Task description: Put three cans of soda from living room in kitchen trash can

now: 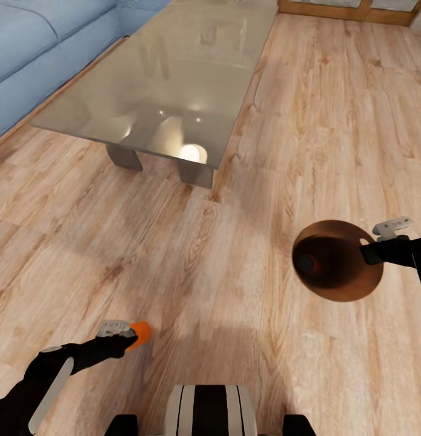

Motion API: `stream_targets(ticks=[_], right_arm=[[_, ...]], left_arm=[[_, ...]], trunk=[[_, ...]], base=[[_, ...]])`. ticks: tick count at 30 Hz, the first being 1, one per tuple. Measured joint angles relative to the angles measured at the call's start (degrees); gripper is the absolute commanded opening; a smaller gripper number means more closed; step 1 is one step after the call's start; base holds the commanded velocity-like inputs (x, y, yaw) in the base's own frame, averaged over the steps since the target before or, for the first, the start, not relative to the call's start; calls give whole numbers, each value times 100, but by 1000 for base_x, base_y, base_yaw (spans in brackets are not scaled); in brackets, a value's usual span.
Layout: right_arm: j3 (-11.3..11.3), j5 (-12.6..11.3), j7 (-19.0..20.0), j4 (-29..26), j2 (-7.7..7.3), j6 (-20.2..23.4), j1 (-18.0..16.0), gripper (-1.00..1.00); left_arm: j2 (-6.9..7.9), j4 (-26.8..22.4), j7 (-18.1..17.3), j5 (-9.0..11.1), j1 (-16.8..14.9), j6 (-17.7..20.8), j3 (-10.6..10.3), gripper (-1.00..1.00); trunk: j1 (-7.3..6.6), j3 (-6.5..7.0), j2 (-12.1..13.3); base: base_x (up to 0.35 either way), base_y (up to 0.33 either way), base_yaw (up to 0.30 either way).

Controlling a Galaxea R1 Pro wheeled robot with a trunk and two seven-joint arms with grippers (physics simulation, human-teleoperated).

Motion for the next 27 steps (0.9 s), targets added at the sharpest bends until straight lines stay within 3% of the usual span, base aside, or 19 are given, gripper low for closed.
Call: stream_targets(ticks=[4, 6, 9, 12, 14, 17, 22, 27], right_arm=[[-3, -72, 8, -5, 147, 24, 2, -100], [-9, 12, -1, -6, 280, 2, 1, -100], [-7, -60, 4, -12, 431, 25, 1, -100], [1, 31, -28, -32, 647, -1, 6, -100], [4, -9, -30, -37, 733, 17, 12, -100], [0, 6, -35, -37, 821, 13, 35, -100], [3, 16, -37, -32, 898, 20, 164, -100], [9, 38, -42, -34, 934, -5, 213, -100]], left_arm=[[10, -198, -366, 3, -4, 380, 7, -100], [16, -359, -823, 63, -7, 798, 56, -100], [42, -547, -1339, 93, -26, 1249, 331, -100], [282, -693, -2413, 123, -123, 1855, 681, -100], [421, -712, -2980, 121, -168, 2005, 750, -100], [515, -741, -3540, 103, -237, 2109, 793, -100], [674, -769, -4661, 125, -869, 2374, 836, -100], [688, -756, -5012, 90, -1164, 2374, 855, -100]], trunk=[[-88, 72, 160], [-132, 108, 241], [-198, 162, 361], [-264, 216, 481], [-307, 251, 562], [-373, 305, 682], [-483, 395, 882], [-593, 485, 1083]], base=[[0, 0, 0], [0, 0, 0], [0, 0, 0], [0, 0, 0], [0, 0, 0], [0, 0, 0], [0, 0, 0], [0, 0, 0]])
